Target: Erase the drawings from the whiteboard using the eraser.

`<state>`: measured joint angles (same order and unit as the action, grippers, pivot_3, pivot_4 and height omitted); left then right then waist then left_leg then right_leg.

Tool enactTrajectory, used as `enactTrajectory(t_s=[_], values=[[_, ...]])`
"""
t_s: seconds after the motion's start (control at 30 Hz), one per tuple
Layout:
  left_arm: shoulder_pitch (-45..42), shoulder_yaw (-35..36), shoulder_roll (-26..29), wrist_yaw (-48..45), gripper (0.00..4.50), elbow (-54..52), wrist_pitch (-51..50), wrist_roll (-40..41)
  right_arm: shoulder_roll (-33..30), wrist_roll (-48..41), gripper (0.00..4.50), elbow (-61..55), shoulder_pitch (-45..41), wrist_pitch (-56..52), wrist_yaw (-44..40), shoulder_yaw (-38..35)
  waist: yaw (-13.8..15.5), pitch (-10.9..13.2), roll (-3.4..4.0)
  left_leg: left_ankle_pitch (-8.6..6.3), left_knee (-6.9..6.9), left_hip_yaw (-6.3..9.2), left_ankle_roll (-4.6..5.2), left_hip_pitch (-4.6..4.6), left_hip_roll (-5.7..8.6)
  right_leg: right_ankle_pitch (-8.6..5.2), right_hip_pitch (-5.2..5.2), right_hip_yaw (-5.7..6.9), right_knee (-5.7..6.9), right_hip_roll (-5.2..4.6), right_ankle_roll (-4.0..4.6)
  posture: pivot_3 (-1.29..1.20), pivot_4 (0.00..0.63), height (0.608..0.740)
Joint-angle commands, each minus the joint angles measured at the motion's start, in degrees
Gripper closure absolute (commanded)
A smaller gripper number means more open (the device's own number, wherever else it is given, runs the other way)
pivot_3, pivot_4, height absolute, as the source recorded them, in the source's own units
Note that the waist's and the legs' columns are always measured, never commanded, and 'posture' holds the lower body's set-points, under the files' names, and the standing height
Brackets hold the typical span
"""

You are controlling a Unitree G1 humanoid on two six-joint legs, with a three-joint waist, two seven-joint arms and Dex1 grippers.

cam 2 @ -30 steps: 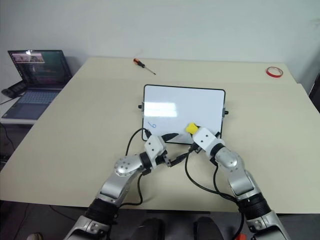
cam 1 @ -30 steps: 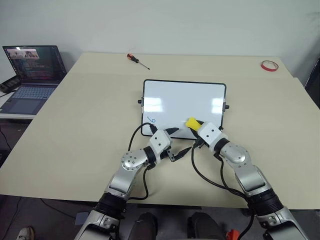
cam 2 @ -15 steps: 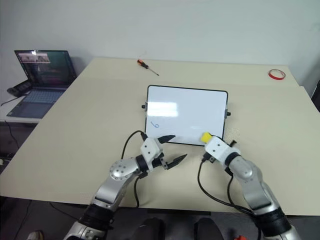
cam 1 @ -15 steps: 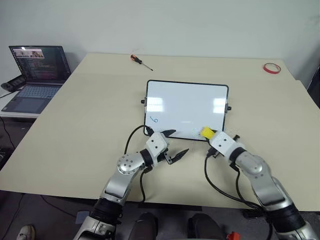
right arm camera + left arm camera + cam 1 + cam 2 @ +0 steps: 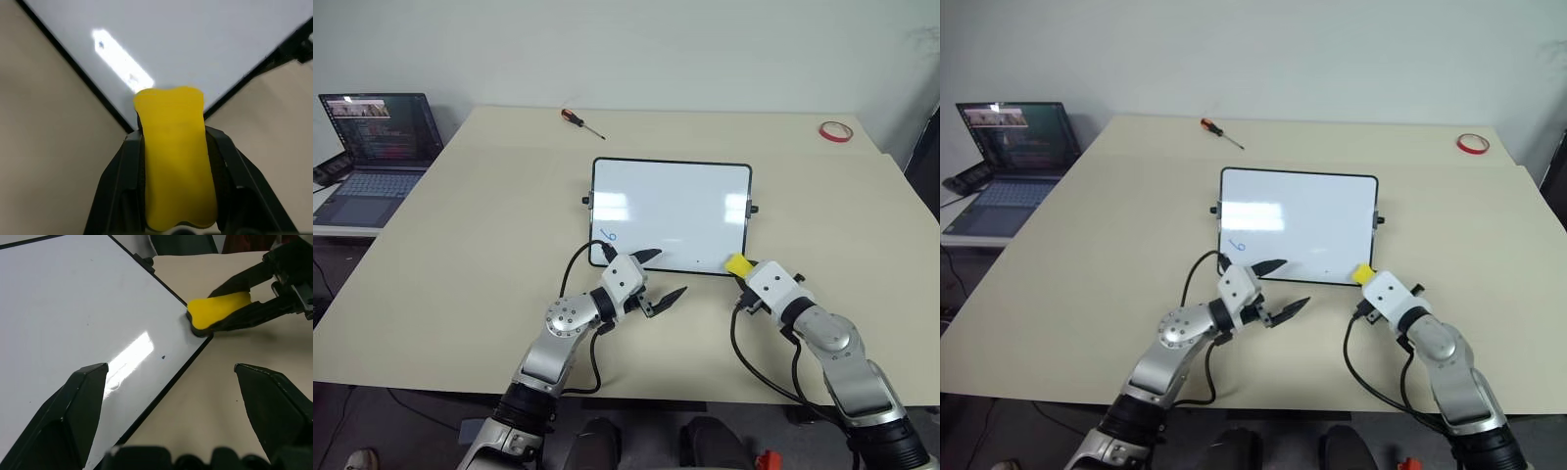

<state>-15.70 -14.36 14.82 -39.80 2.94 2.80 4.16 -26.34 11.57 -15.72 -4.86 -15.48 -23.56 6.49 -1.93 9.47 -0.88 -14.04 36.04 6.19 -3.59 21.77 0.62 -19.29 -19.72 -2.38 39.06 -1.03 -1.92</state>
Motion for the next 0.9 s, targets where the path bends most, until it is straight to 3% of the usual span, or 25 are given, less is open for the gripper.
enactTrajectory(t_s=[0.03, 0.47, 0.9], values=[[-0.24, 0.17, -0.04, -0.52, 0.00, -1.47, 0.57, 0.80, 1.08, -2.23, 3.22, -1.77, -1.00, 5.47, -0.27, 0.12, 0.11, 0.00, 0.00, 0.00, -0.01, 0.00, 0.00, 0.04, 0.01, 0.00, -0.03, 0.01, -0.01, 0.00, 0.00, 0.00, 0.150, 0.740], [1.02, 1.30, 1.06, 0.69, 0.00, -3.25, -0.28, 0.65, -0.06, 7.70, 3.22, 10.05, -7.47, 9.14, -1.17, 9.90, 0.11, 0.01, 0.01, -0.01, -0.06, 0.00, 0.00, 0.19, 0.02, 0.00, -0.28, 0.01, 0.00, -0.02, 0.00, 0.00, 0.150, 0.740], [1.00, 0.92, 0.52, 1.41, 0.00, -3.49, -0.73, 0.51, -4.84, 10.30, 3.22, 10.04, -5.82, 5.00, -0.59, 5.63, 0.74, 0.01, 0.00, 0.00, 0.05, 0.05, 0.00, 0.04, 0.05, 0.02, 0.01, 0.03, 0.00, -0.02, -0.02, 0.00, 0.150, 0.740]])
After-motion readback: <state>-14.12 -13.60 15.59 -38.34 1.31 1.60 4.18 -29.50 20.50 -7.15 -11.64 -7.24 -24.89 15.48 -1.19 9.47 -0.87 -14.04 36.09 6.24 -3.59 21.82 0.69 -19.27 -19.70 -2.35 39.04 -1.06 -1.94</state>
